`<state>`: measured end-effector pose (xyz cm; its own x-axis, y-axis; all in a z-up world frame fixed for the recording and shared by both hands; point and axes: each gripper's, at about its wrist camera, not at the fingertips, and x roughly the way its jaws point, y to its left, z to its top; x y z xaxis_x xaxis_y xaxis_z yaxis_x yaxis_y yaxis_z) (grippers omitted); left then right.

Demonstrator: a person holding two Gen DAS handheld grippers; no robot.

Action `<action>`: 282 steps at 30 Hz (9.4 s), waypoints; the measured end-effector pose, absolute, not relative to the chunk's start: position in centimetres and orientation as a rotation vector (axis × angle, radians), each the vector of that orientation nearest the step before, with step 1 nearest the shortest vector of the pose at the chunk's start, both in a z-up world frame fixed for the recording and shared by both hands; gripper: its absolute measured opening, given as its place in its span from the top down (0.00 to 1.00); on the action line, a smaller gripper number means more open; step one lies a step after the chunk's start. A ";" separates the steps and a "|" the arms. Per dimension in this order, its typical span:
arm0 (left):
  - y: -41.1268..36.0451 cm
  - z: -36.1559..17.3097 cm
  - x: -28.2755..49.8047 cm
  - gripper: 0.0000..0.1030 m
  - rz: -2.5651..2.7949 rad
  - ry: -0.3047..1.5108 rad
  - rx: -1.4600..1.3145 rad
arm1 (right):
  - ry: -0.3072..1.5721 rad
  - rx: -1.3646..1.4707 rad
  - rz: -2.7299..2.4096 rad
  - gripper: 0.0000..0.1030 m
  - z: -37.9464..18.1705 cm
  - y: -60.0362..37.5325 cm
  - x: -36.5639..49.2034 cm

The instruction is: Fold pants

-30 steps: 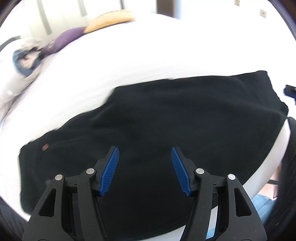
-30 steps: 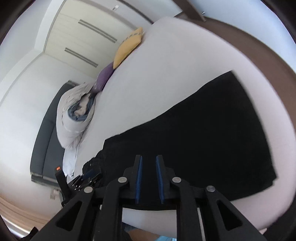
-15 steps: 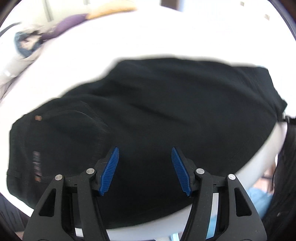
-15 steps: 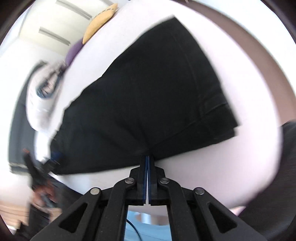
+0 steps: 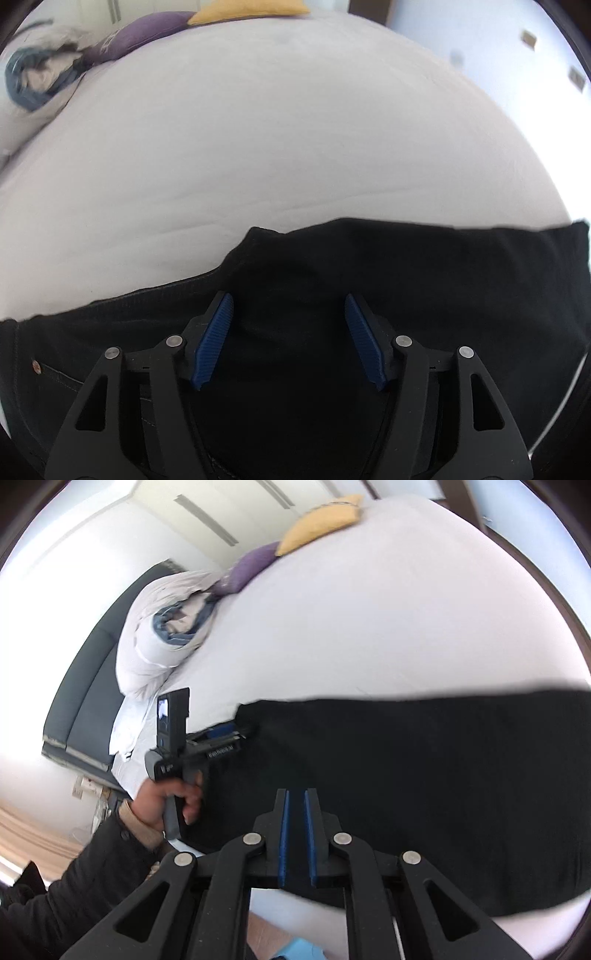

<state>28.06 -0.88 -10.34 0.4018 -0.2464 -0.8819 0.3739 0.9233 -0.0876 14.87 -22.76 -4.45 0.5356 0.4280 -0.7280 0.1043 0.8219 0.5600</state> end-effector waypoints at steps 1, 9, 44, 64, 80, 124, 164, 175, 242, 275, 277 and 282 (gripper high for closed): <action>-0.3 -9.6 28.0 0.40 -0.392 1.067 0.084 | 1.001 0.591 0.232 0.89 -4.3 -22.1 15.8; 8.0 -8.6 25.7 0.40 -0.232 1.000 0.032 | 1.011 0.695 0.550 0.79 -8.2 -13.1 28.8; -7.4 -5.5 13.8 0.38 -0.446 0.937 0.159 | 0.702 1.248 -0.261 0.31 -13.2 -35.9 -5.3; -10.7 -10.1 13.7 0.38 -0.501 1.083 0.144 | 0.527 1.467 -0.226 0.47 -15.7 -36.7 -4.3; -10.2 -9.9 14.0 0.39 -0.507 1.092 0.092 | 0.631 1.171 -0.328 0.92 -12.3 -35.3 -1.0; -0.9 -7.5 23.1 0.91 -0.686 1.261 -0.464 | 0.767 -0.399 0.160 0.92 -8.3 1.5 11.1; 0.0 -8.2 23.3 0.77 -0.544 1.137 0.035 | 0.911 0.608 0.296 0.48 -8.7 -22.7 14.1; 2.7 -12.0 21.0 0.77 -0.516 1.199 -0.114 | 0.910 0.873 0.496 0.48 -11.5 -27.1 18.2; 37.5 -11.5 11.8 0.84 -0.022 0.708 -1.172 | 1.233 0.996 0.651 0.58 -17.8 -12.4 19.9; -6.1 -5.8 6.2 0.85 -0.471 0.666 0.475 | 1.156 0.939 0.516 0.79 -14.1 -19.3 20.8; -6.7 -5.7 5.2 0.85 -0.495 0.653 0.474 | 1.113 0.895 0.507 0.81 -13.1 -19.8 20.0; -8.5 -6.7 4.3 0.85 -0.567 0.656 0.508 | 1.063 0.919 0.470 0.81 -14.1 -22.4 16.6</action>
<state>4.26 -8.52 -6.73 0.6546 -0.3231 -0.6835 0.6295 0.7335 0.2561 16.61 -22.41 -14.09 0.4392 0.7213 -0.5355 0.0900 0.5578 0.8251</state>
